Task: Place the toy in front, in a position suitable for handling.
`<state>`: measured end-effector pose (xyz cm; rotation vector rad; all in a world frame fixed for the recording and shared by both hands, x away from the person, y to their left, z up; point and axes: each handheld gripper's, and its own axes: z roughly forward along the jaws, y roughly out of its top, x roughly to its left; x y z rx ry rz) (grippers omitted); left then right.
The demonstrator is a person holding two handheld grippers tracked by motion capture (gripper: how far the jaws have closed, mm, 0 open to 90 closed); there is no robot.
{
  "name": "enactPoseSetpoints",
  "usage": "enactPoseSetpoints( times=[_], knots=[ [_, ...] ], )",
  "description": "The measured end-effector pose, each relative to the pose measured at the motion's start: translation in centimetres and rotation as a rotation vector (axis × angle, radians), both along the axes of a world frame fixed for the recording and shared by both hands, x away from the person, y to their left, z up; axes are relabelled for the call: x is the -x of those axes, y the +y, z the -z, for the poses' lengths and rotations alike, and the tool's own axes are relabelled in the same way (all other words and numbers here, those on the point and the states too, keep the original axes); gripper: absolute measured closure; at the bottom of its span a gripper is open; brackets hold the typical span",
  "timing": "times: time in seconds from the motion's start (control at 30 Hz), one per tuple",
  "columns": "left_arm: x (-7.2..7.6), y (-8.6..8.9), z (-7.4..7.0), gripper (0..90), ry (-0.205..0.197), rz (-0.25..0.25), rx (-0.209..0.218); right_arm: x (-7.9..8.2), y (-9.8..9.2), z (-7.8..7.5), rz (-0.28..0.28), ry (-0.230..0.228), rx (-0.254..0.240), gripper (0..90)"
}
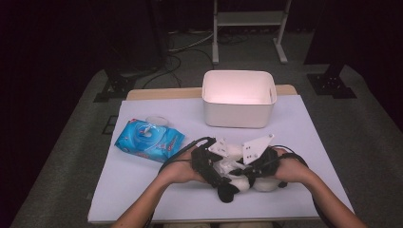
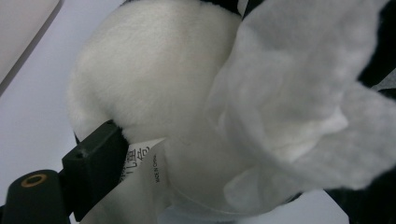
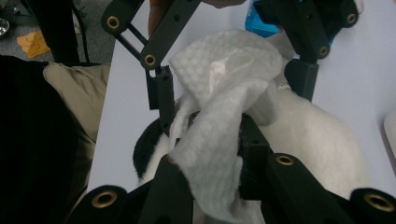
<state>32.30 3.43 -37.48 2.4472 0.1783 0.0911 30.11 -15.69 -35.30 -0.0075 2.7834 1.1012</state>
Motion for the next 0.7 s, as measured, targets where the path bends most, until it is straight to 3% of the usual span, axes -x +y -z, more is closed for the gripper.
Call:
enactPoseSetpoints(
  times=[0.23,0.37,0.7],
  knots=[
    [-0.3,1.0,-0.3,13.7,0.010,0.037,0.038,0.4,-0.8,-0.3,0.009,-0.017,-0.002,77.5],
    [-0.4,1.2,-0.6,14.1,0.007,0.052,0.037,1.0,-2.0,-0.3,0.034,-0.017,0.009,77.5],
    [-0.6,2.2,-0.7,18.9,0.024,0.063,0.054,2.6,-5.3,1.1,0.111,-0.041,0.055,77.2]
  ],
)
